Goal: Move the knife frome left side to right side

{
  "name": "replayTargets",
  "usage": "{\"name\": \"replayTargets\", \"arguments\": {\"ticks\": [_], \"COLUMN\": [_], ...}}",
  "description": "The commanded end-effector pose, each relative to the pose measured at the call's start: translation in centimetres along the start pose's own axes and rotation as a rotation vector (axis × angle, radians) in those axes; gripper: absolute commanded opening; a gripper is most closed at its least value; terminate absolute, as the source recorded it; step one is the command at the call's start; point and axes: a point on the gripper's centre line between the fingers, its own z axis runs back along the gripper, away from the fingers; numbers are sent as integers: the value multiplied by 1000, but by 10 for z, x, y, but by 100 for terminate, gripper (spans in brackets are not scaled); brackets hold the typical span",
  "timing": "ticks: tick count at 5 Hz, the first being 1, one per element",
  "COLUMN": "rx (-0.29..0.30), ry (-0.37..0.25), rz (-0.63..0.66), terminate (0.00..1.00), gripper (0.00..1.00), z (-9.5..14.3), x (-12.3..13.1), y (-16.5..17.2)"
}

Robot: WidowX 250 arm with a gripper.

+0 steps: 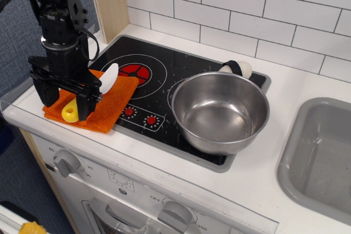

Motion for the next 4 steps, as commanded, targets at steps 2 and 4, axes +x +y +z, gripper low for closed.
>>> {"name": "replayTargets", "arguments": {"ticks": [2,4], "rx": [12,5], "ry": [-13,-36], "rz": [2,11], "terminate": [0,0], "gripper": [0,0], "z": [3,18], "x": [7,8], "y": [2,0]}}
